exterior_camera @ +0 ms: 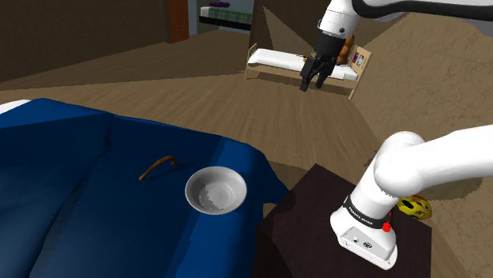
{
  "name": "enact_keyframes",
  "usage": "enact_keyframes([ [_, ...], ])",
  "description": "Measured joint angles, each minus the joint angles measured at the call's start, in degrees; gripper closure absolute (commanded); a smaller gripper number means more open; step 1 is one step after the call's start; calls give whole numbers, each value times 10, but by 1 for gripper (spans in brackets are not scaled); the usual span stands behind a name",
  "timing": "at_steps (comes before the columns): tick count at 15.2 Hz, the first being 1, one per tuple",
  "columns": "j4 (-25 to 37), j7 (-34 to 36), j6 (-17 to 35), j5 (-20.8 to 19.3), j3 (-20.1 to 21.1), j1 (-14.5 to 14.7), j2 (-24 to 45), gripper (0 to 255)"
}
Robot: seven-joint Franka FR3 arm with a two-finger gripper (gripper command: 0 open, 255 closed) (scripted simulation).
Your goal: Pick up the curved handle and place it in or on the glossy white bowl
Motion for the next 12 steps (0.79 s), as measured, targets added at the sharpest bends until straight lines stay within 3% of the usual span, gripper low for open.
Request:
enact_keyframes([
  [5,-3,-11,47,5,16,21,41,0],
  [12,27,-39,149,8,52,63,163,0],
])
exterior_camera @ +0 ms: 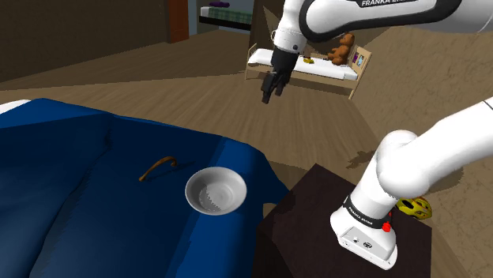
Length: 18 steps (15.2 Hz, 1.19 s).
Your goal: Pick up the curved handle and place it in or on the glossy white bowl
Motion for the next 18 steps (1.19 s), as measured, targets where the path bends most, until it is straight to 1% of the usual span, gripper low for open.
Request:
enact_keyframes([
  [5,26,-11,63,-5,32,27,84,0],
  [10,64,-25,114,-21,59,47,168,0],
  [13,84,-27,147,-37,78,59,220,0],
  [18,147,-23,180,-77,106,81,315,0],
])
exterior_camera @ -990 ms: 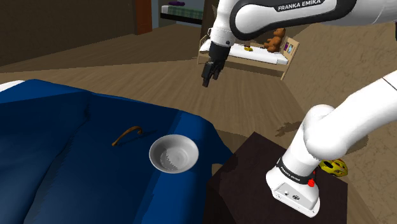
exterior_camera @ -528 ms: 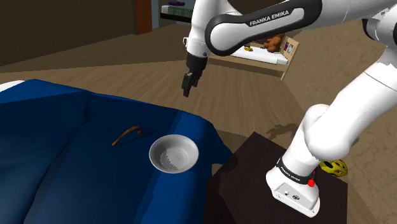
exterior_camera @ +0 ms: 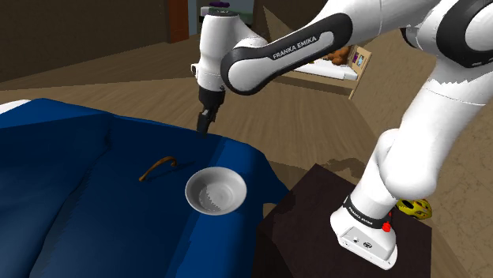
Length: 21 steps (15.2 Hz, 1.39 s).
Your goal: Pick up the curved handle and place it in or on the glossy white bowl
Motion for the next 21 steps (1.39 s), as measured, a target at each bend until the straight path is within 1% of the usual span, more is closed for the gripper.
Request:
enact_keyframes([
  [1,3,1,7,-7,5,5,10,0],
  [4,52,2,18,-38,16,20,72,0],
  [6,72,2,26,-57,22,31,102,0],
  [10,126,7,35,-100,31,60,172,0],
  [12,135,9,42,-110,31,66,189,0],
  [17,136,16,68,-125,25,69,218,0],
  [21,134,19,76,-128,23,70,224,0],
])
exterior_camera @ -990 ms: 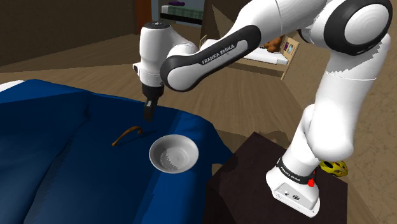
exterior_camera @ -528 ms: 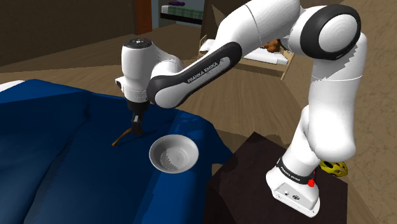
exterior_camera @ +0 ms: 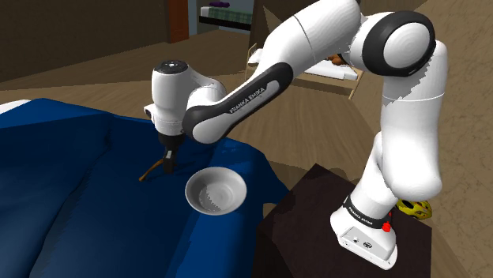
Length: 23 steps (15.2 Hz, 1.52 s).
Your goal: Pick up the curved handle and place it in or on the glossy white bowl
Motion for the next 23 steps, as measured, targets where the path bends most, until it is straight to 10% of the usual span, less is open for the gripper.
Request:
enact_keyframes([
  [3,0,0,1,0,0,0,1,0],
  [4,0,0,1,0,0,0,1,255],
  [23,18,-19,-47,21,9,-6,-32,255],
])
